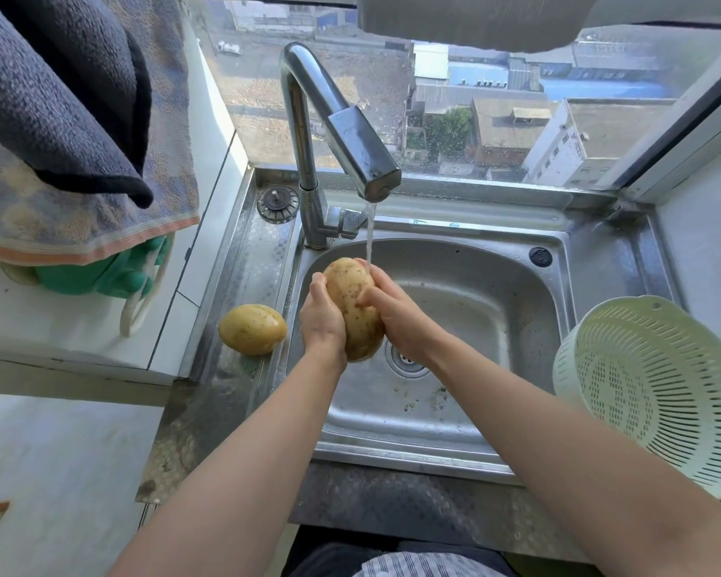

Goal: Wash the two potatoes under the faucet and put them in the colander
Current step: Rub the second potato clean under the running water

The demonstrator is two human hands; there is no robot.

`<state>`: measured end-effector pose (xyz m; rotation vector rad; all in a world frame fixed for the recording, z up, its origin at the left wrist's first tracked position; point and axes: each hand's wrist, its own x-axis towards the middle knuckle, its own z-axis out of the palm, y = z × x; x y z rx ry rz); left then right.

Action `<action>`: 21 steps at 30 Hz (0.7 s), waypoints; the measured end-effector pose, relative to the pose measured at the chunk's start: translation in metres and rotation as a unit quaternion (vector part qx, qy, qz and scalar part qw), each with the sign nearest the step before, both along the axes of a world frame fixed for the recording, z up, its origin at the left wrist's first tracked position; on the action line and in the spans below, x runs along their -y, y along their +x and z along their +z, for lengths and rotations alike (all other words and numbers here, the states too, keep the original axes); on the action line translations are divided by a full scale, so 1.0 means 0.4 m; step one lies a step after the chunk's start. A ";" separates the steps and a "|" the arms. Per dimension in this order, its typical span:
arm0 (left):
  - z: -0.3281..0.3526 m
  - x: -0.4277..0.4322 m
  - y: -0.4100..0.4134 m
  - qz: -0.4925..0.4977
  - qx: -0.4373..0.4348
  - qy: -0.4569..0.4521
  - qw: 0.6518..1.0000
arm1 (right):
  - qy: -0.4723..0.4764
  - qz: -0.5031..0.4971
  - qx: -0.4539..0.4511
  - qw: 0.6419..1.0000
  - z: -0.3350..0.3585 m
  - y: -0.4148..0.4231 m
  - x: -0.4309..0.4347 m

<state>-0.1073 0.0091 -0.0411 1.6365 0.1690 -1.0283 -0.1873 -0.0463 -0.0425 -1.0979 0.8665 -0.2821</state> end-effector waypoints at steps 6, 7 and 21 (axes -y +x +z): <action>-0.006 0.007 -0.008 0.021 0.007 0.015 1.000 | -0.035 -0.046 -0.010 0.998 -0.015 0.005 -0.014; -0.007 0.007 -0.005 0.019 0.004 0.020 1.000 | -0.018 -0.022 0.007 1.000 -0.027 -0.005 -0.008; -0.034 0.031 -0.004 0.016 0.009 0.027 0.999 | -0.123 -0.091 -0.096 0.984 0.004 0.030 -0.011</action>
